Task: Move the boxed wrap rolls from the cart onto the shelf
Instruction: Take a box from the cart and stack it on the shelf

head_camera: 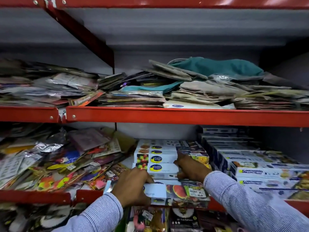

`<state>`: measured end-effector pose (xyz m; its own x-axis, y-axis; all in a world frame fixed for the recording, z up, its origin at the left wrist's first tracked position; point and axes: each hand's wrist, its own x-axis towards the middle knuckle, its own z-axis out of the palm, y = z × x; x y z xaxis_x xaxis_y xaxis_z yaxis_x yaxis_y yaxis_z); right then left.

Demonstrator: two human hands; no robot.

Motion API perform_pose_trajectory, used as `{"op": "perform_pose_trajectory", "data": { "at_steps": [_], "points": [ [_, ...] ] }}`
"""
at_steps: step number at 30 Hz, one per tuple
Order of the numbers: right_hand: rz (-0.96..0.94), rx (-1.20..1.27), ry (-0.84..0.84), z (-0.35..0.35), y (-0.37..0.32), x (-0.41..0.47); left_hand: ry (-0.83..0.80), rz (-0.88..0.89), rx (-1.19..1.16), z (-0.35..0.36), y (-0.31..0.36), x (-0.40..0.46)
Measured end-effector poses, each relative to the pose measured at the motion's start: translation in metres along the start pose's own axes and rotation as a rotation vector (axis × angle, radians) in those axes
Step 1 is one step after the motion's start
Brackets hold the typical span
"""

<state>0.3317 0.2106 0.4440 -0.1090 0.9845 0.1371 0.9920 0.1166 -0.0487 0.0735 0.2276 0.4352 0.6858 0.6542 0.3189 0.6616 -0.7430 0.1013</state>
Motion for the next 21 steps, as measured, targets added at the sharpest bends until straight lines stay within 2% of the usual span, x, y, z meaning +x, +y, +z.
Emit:
{"op": "perform_pose_trajectory", "data": {
  "at_steps": [3, 10, 16, 21],
  "points": [
    [0.030, -0.034, 0.076, -0.001, 0.006, -0.001, 0.005, -0.006, -0.015, 0.006, 0.002, 0.008],
    [0.063, 0.105, 0.179, -0.020, 0.016, -0.010, 0.014, -0.003, -0.087, 0.014, 0.007, 0.040],
    [0.018, 0.028, 0.024, -0.010, 0.004, -0.035, 0.048, -0.008, -0.098, 0.036, 0.011, 0.065],
    [0.055, 0.008, 0.128, 0.018, -0.004, -0.050, 0.076, 0.062, 0.045, 0.056, 0.007, 0.064]
  ]
}}
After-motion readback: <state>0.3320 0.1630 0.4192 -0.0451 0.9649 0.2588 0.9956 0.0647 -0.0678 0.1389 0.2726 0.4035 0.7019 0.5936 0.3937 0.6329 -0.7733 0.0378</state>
